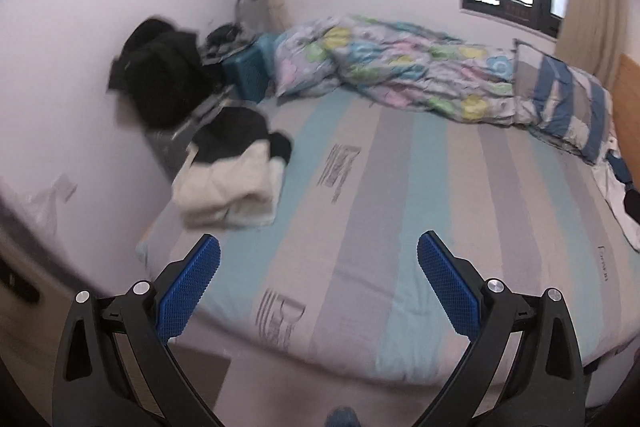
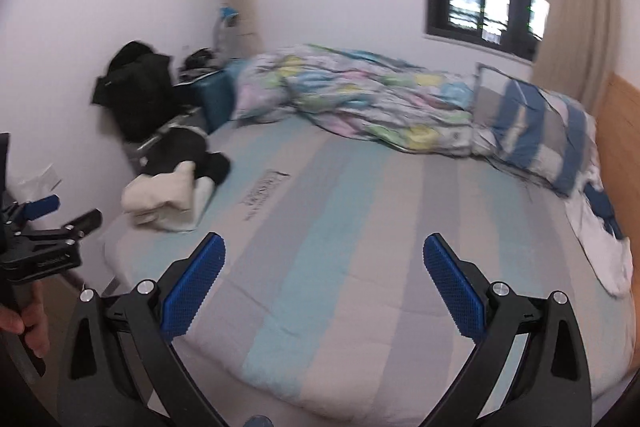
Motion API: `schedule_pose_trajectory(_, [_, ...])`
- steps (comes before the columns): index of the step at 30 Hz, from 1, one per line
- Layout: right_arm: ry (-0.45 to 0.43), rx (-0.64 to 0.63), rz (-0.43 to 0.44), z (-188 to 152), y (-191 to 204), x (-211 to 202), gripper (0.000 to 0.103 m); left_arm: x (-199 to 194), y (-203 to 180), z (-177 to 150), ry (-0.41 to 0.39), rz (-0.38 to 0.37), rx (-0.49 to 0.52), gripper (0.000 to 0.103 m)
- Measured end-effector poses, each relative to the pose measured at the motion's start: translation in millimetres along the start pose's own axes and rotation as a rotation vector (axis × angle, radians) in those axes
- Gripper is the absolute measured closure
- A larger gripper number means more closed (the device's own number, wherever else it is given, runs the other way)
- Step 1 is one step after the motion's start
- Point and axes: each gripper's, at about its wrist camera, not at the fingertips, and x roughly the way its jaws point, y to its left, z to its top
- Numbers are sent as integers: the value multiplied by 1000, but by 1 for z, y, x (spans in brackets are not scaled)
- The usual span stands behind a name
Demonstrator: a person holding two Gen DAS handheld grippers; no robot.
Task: Fold large clothes
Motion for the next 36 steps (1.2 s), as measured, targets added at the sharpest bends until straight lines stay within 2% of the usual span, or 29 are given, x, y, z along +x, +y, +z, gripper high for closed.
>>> schedule_pose_trajectory(2, [17,-44,8,-3,19,3,7,-2,17,-14,31,32,-40,6])
schedule_pose_trajectory(5, [43,-81,65,-6,50,10,7,-13,45,-33,42,83,-105,6])
schedule_pose_trajectory(6, [37,-93,79,-6,60,11,7,-17,56,-39,57,121,-127,6])
schedule_pose_trajectory(11, [40,-168,147,-9,105,5,7,-44,88,-58,73,174,-208,6])
schedule_pose_trajectory(15, [53,-222,257,-10,127,-5,7,-65,92,-72,91,202,-219,6])
schedule_pose_trajectory(18, [49,-259,296,-13,139,-12,7,-75,89,-79,99,218,-211,6])
schedule_pose_trajectory(22, [60,-309,355,-20,147,-21,7,-80,79,-85,114,208,-204,6])
schedule_pose_trajectory(25, [66,-328,330,-22,146,-24,7,-83,70,-87,99,187,-177,6])
schedule_pose_trajectory(29, [59,-325,320,-25,142,-18,7,-79,67,-84,84,106,-183,6])
schedule_pose_trajectory(36, [81,-289,306,-21,132,-9,7,-84,66,-80,76,93,-191,6])
